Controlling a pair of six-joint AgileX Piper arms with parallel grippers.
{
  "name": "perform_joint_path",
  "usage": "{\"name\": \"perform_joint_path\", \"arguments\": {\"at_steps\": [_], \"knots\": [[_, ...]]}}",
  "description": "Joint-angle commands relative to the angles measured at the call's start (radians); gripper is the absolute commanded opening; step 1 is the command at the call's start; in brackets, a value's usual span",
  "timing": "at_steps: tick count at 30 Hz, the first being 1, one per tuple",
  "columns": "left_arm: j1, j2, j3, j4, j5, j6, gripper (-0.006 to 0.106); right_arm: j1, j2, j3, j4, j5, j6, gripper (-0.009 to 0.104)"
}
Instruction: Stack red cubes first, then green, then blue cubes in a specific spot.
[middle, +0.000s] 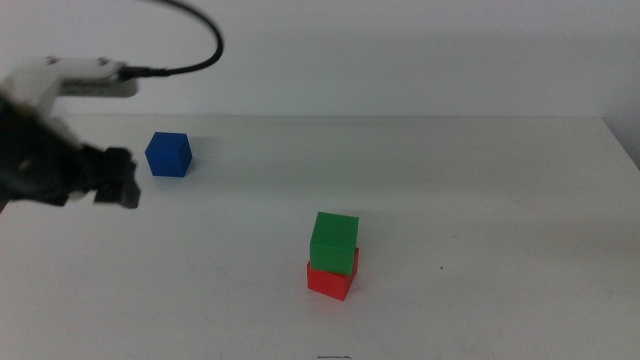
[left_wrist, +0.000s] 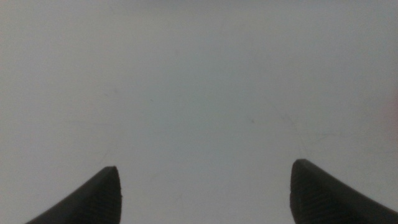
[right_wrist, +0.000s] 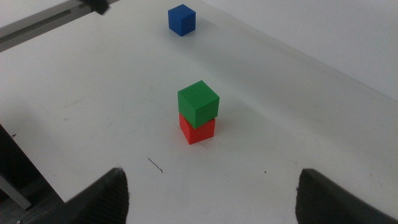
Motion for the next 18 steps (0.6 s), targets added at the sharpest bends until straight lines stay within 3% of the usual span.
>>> {"name": "perform_joint_path", "arguments": {"at_steps": [1,7,11,18], "knots": [[-0.001,0.112,-0.155,-0.025,0.094,0.003,0.091,-0.006,0.007,-0.025,-0.023,-0.072,-0.013,0.079],[-0.001,0.445,-0.539,-0.056,0.409,0.003,0.091,-0.006,0.007,-0.025,-0.023,-0.072,-0.013,0.079],[-0.002,0.598,-0.735,-0.072,0.432,-0.05,0.091,-0.006,0.007,-0.025,-0.023,-0.072,-0.013,0.079],[-0.001,0.756,-1.009,0.078,0.43,-0.088,0.091,-0.006,0.008,-0.025,-0.023,-0.072,-0.013,0.079]]}}
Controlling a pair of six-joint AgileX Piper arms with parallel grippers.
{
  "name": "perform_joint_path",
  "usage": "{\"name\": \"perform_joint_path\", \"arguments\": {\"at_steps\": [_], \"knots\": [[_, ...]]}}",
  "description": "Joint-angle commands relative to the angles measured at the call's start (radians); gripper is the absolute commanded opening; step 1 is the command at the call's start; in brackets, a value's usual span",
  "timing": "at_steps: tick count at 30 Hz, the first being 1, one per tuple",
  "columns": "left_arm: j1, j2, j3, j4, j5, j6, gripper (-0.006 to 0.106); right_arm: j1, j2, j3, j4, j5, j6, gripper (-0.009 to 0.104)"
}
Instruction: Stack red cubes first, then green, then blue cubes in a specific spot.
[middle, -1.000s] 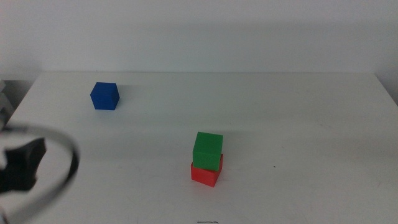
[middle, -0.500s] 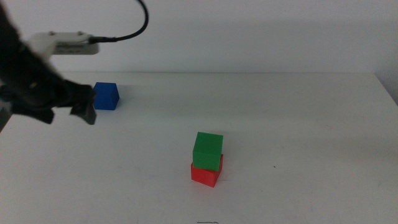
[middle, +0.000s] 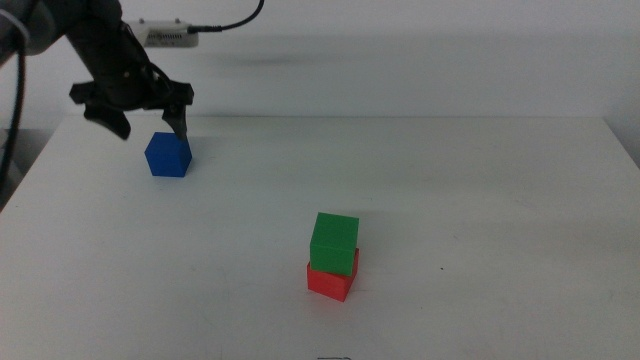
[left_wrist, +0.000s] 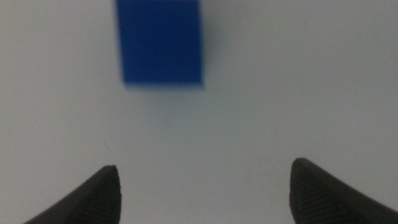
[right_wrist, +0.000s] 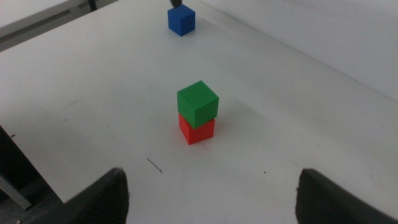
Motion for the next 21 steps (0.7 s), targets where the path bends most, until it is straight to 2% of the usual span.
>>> {"name": "perform_joint_path", "arguments": {"at_steps": [1,9,21], "knots": [[-0.001,-0.003,-0.115,0.046,0.087,-0.015,0.091,-0.006,0.008,-0.025,-0.023,-0.072,-0.013,0.079],[-0.001,0.163,-0.294,0.046,0.06,0.096,0.091,-0.006,0.008,-0.025,-0.023,-0.072,-0.013,0.079],[0.001,0.27,-0.303,0.051,-0.075,0.073,0.089,-0.006,0.008,-0.025,-0.023,-0.072,-0.013,0.079]]}}
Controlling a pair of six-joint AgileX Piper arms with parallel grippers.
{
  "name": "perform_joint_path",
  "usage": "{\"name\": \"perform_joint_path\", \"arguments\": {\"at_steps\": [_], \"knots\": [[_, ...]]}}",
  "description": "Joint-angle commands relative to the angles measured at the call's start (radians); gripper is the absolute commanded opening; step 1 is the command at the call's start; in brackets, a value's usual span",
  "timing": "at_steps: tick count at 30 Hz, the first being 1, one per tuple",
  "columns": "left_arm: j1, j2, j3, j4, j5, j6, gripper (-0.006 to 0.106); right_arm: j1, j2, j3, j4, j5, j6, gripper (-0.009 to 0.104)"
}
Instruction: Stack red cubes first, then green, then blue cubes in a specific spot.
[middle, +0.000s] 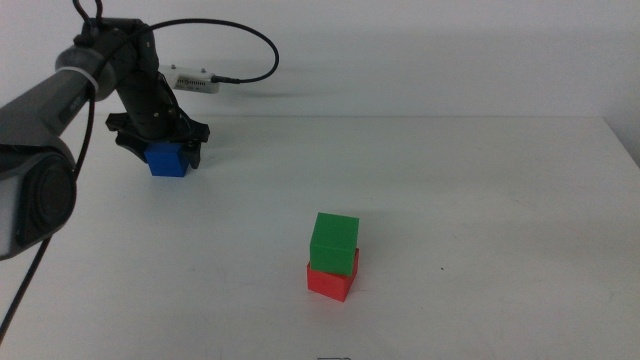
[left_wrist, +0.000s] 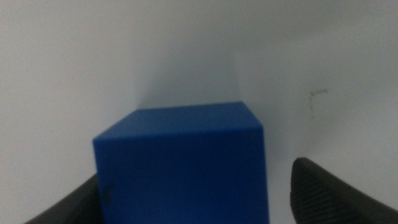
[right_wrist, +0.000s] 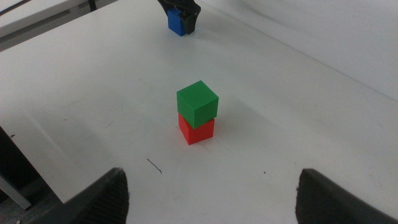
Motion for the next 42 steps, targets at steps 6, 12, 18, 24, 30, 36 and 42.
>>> {"name": "perform_joint_path", "arguments": {"at_steps": [6,12,18,24,30,36,42], "knots": [[0.001,-0.066,-0.034,-0.004,-0.069,-0.045,0.062,-0.006,0.008,-0.025,-0.023,-0.072,-0.013,0.079],[0.037,-0.081,-0.034,-0.127,-0.051,-0.078,0.019,-0.006,0.008,-0.025,-0.023,-0.072,-0.013,0.079],[0.072,-0.15,-0.007,-0.256,0.079,0.013,-0.002,-0.006,0.008,-0.025,-0.023,-0.072,-0.013,0.079],[0.007,-0.417,0.314,-0.11,-0.035,-0.088,-0.002,-0.006,0.008,-0.025,-0.023,-0.072,-0.013,0.079],[-0.115,-0.785,0.776,-0.031,-0.302,-0.271,-0.002,-0.006,0.008,-0.025,-0.023,-0.072,-0.013,0.079],[-0.327,-0.892,0.826,0.1,-0.181,-0.458,-0.002,-0.006,0.008,-0.025,-0.023,-0.072,-0.013,0.079],[-0.542,-0.85,0.774,0.184,-0.164,-0.681,-0.002,-0.006,0.008,-0.025,-0.023,-0.072,-0.013,0.079]]}}
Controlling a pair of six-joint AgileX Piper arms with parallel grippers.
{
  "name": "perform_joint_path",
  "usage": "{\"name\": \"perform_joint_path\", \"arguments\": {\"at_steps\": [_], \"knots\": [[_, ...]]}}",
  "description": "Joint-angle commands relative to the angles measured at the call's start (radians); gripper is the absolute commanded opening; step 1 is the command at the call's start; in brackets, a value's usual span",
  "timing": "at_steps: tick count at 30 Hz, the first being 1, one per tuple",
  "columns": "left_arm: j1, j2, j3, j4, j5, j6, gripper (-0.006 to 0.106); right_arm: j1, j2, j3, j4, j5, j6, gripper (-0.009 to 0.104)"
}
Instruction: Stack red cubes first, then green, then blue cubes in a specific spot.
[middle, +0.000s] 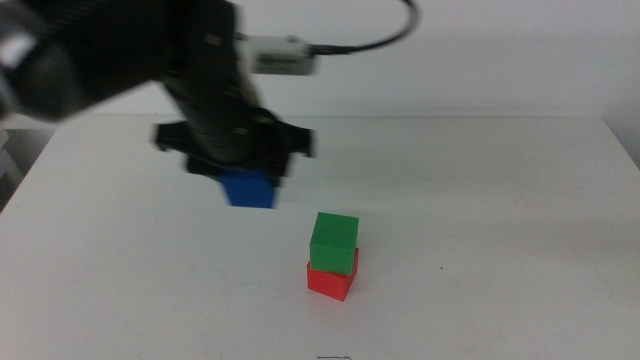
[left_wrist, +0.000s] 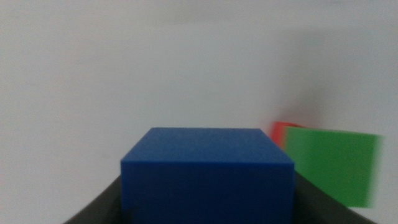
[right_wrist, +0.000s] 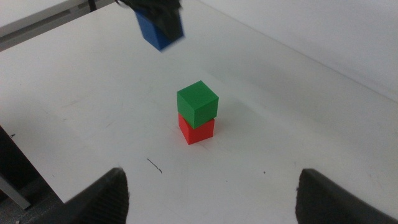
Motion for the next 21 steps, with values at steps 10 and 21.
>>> {"name": "perform_joint_path", "arguments": {"at_steps": [10,21], "knots": [[-0.168,0.129,-0.229,0.025,0.026,-0.139,-0.002,-0.006,0.008,-0.025,-0.021,-0.072,-0.013,0.079],[-0.168,0.174,-0.26,-0.059,0.051,-0.123,-0.002,-0.006,0.008,-0.025,-0.021,-0.072,-0.013,0.079]]}}
